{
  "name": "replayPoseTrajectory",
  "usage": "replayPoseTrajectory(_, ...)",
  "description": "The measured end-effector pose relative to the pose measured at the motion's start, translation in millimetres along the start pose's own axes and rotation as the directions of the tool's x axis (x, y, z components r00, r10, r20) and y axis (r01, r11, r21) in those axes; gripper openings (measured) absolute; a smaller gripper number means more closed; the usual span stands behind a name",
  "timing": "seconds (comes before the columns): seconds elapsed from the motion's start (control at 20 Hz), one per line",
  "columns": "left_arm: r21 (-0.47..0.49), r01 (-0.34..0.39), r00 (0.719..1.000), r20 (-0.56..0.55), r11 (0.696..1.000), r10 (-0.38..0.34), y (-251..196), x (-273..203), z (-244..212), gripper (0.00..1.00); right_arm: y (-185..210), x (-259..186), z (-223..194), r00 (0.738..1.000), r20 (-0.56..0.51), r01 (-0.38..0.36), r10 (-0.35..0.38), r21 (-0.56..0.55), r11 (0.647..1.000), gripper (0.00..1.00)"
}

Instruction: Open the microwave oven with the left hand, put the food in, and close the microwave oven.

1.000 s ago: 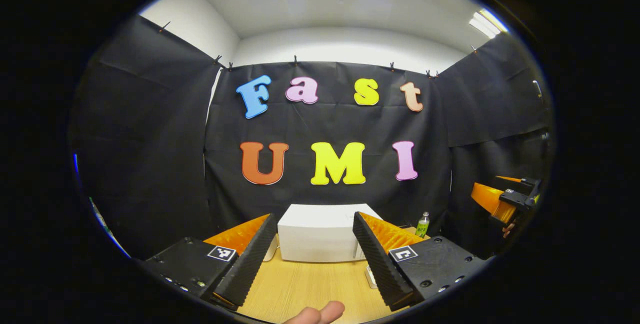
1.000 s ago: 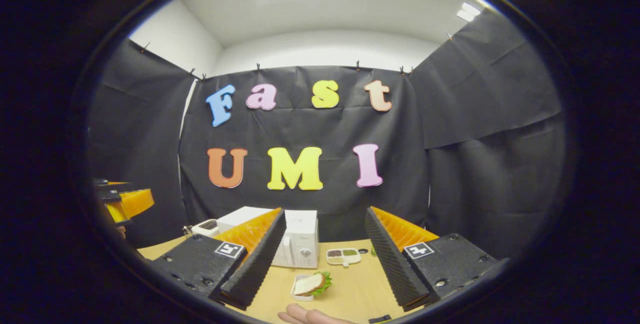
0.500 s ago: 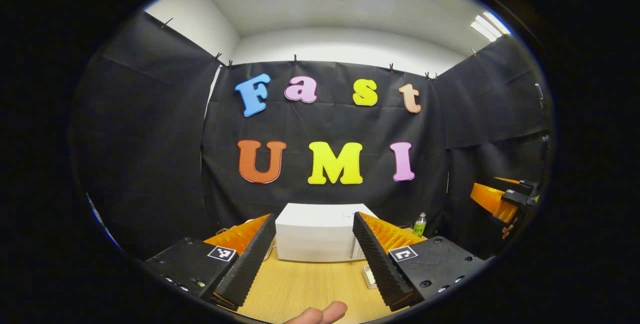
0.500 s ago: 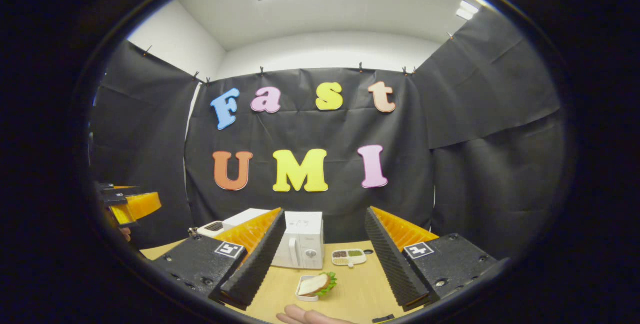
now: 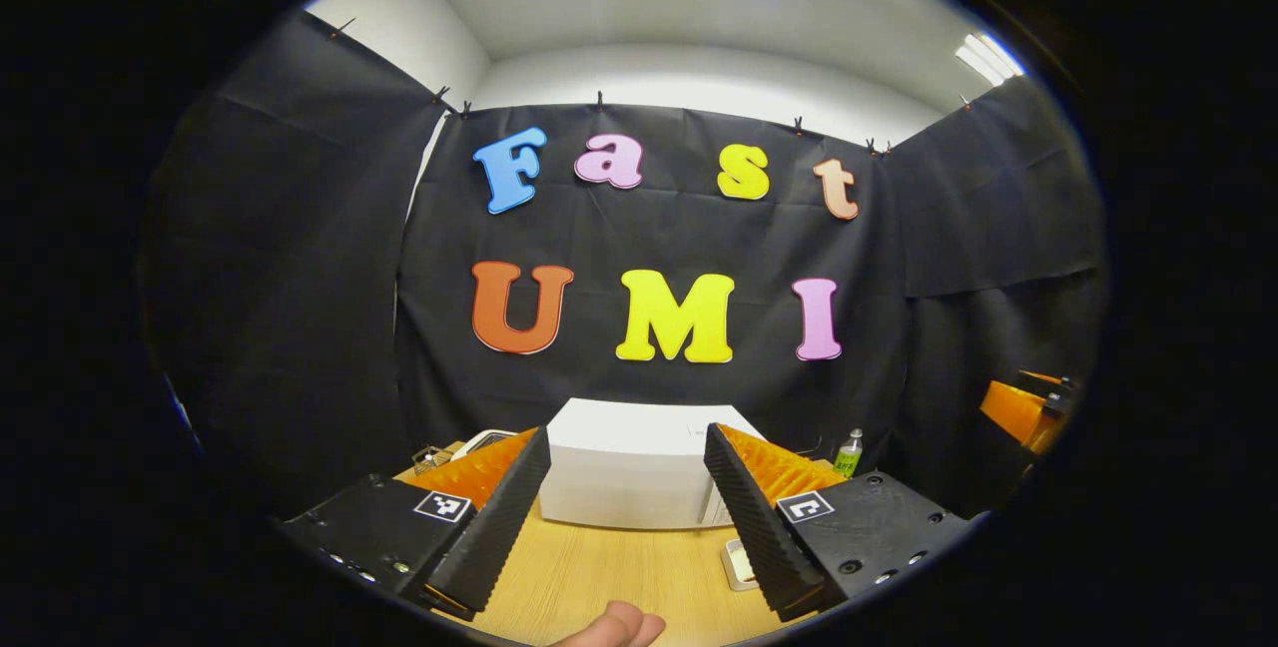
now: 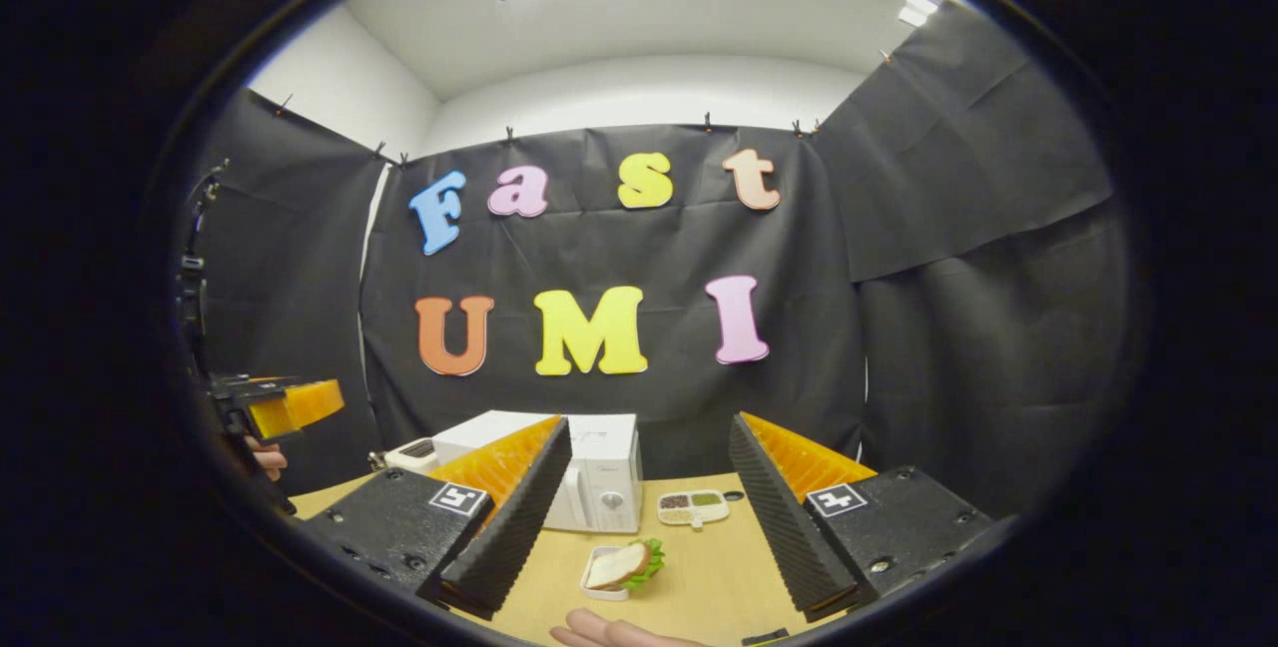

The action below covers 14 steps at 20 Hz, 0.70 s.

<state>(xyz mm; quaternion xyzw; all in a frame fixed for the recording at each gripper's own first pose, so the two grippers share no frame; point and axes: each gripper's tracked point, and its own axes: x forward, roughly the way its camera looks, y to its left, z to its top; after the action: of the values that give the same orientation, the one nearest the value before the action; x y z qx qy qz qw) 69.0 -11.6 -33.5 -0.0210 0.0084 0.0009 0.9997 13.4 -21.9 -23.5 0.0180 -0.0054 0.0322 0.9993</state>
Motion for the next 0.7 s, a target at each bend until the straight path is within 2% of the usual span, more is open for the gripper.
replayPoseTrajectory(0.05, 0.005, -0.009, 1.000, -0.010, 1.000, 0.009, -3.1, 12.6, -6.4, 0.95, -6.0, 2.3, -1.3, 1.000, 0.005, 0.007, -0.007, -0.002, 1.000, 1.00)
replayPoseTrajectory(0.1, 0.010, -0.014, 1.000, -0.025, 1.000, 0.015, -7.5, 26.9, -14.7, 0.95, -11.9, 3.7, 0.1, 1.000, 0.011, 0.016, -0.016, -0.003, 1.000, 0.96)
replayPoseTrajectory(0.15, 0.008, -0.011, 0.999, -0.040, 1.000, 0.012, -13.6, 42.2, -25.9, 0.95, -19.3, 5.8, 0.3, 1.000, 0.018, 0.025, -0.025, -0.005, 1.000, 0.96)
replayPoseTrajectory(0.2, 0.001, 0.004, 0.999, -0.048, 1.000, -0.004, -23.7, 58.1, -35.7, 0.95, -24.8, 5.8, 2.0, 0.999, 0.027, 0.029, -0.029, -0.009, 1.000, 1.00)
replayPoseTrajectory(0.3, -0.030, 0.039, 0.997, -0.059, 0.999, -0.041, -44.3, 88.7, -55.0, 0.95, -37.3, 5.6, 4.0, 0.998, 0.053, 0.038, -0.037, -0.017, 0.999, 1.00)
replayPoseTrajectory(0.35, -0.047, 0.055, 0.996, -0.071, 0.997, -0.059, -54.6, 104.5, -66.9, 0.95, -45.2, 5.4, 4.5, 0.997, 0.066, 0.049, -0.047, -0.026, 0.998, 0.96)
replayPoseTrajectory(0.4, -0.059, 0.067, 0.994, -0.086, 0.996, -0.072, -63.5, 118.7, -79.3, 0.95, -53.3, 4.9, 5.7, 0.995, 0.080, 0.063, -0.060, -0.034, 0.997, 1.00)
replayPoseTrajectory(0.45, -0.069, 0.068, 0.993, -0.096, 0.995, -0.075, -69.7, 133.1, -89.8, 0.95, -61.2, 3.7, 6.9, 0.993, 0.095, 0.077, -0.073, -0.039, 0.996, 1.00)
replayPoseTrajectory(0.5, -0.071, 0.066, 0.992, -0.105, 0.995, -0.073, -76.7, 146.7, -100.0, 0.95, -67.7, 2.0, 8.7, 0.991, 0.110, 0.086, -0.081, -0.043, 0.995, 0.96)
replayPoseTrajectory(0.55, -0.067, 0.060, 0.991, -0.112, 0.996, -0.067, -82.3, 159.0, -110.8, 0.95, -73.4, 0.2, 8.8, 0.989, 0.123, 0.092, -0.085, -0.047, 0.995, 1.00)
replayPoseTrajectory(0.6, -0.063, 0.062, 0.991, -0.118, 0.996, -0.069, -89.5, 171.4, -120.5, 0.95, -78.0, -1.0, 7.5, 0.988, 0.128, 0.093, -0.086, -0.051, 0.994, 0.95)
replayPoseTrajectory(0.65, -0.062, 0.069, 0.989, -0.127, 0.996, -0.077, -99.4, 182.3, -131.9, 1.00, -85.7, -2.8, 4.6, 0.988, 0.130, 0.097, -0.090, -0.052, 0.994, 0.96)
replayPoseTrajectory(0.7, -0.061, 0.078, 0.987, -0.137, 0.995, -0.086, -108.2, 192.3, -143.2, 0.94, -91.7, -3.1, 2.6, 0.987, 0.129, 0.101, -0.094, -0.052, 0.993, 1.00)
